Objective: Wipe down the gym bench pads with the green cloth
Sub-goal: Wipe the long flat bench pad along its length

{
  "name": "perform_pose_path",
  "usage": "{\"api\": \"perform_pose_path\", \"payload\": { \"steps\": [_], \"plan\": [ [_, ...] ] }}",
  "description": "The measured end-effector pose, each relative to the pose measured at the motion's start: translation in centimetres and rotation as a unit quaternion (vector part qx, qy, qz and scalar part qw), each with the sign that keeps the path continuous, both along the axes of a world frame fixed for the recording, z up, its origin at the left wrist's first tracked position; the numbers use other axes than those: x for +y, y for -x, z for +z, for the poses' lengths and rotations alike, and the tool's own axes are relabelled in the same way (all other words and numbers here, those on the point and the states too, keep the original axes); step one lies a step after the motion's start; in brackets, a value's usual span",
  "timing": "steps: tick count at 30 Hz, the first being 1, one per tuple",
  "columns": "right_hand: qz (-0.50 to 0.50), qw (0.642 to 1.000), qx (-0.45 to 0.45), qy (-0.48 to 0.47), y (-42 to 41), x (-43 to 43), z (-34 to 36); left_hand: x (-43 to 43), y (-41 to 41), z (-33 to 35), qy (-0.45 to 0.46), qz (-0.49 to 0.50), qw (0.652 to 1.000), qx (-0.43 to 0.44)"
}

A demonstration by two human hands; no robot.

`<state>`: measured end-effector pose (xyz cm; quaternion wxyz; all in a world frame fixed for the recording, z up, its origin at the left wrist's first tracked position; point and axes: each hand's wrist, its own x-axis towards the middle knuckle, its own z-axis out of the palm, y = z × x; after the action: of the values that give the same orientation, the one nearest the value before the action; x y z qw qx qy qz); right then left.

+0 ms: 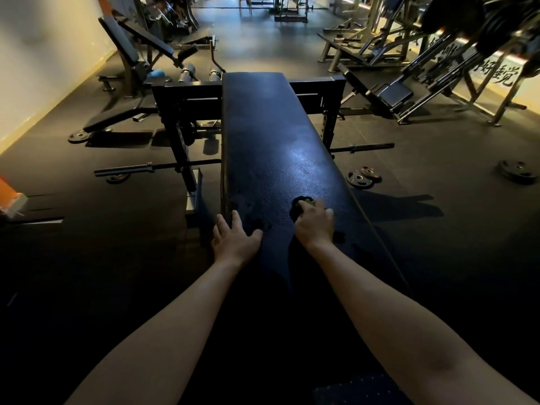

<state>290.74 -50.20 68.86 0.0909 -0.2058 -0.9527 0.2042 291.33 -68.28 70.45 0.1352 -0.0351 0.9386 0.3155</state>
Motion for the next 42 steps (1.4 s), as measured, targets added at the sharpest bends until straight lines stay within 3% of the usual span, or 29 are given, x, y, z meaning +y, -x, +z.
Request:
{"api": "perform_pose_path", "payload": {
  "steps": [5, 8, 11, 13, 15, 18, 22, 27, 30, 36, 42],
  "plan": [
    [0.221, 0.975, 0.019, 0.03, 0.2, -5.2, -0.1, -1.0, 0.6, 0.1, -0.066, 0.026, 0.997, 0.025],
    [0.287, 0.956, 0.008, 0.055, 0.9, -4.6, 0.9, -2.4, 1.0, -0.3, -0.106, 0.026, 0.994, 0.01],
    [0.186, 0.981, 0.049, 0.036, 3.2, -1.6, 1.3, -3.1, 0.6, -1.0, -0.106, 0.035, 0.993, -0.023],
    [0.095, 0.995, 0.011, 0.009, 3.9, -1.1, 1.4, -3.1, 0.4, -1.4, -0.111, 0.05, 0.991, -0.048],
    [0.098, 0.995, -0.014, -0.009, 3.6, -3.1, 1.3, -3.1, 0.4, -1.3, -0.114, 0.043, 0.991, -0.057],
    [0.216, 0.975, 0.035, 0.022, 2.7, -6.3, 0.9, -4.0, 1.2, -1.2, -0.133, 0.028, 0.988, -0.079],
    [0.404, 0.913, 0.052, 0.029, 1.7, -8.2, 0.3, -6.4, 2.1, -1.5, -0.218, 0.016, 0.967, -0.128],
    [0.391, 0.919, 0.035, -0.032, 4.0, -6.9, -0.3, -7.2, 2.6, -1.6, -0.29, 0.013, 0.944, -0.156],
    [0.389, 0.918, 0.044, -0.062, 5.2, -6.9, -0.5, -6.3, 2.7, -1.4, -0.256, 0.021, 0.959, -0.115],
    [0.352, 0.933, 0.036, -0.064, 9.6, -7.3, -0.4, -5.4, 4.2, -1.3, -0.221, 0.012, 0.965, -0.139],
    [0.253, 0.967, 0.022, -0.024, 14.1, -8.3, 0.8, -5.1, 4.5, -1.5, -0.188, -0.004, 0.973, -0.131]
  ]
}}
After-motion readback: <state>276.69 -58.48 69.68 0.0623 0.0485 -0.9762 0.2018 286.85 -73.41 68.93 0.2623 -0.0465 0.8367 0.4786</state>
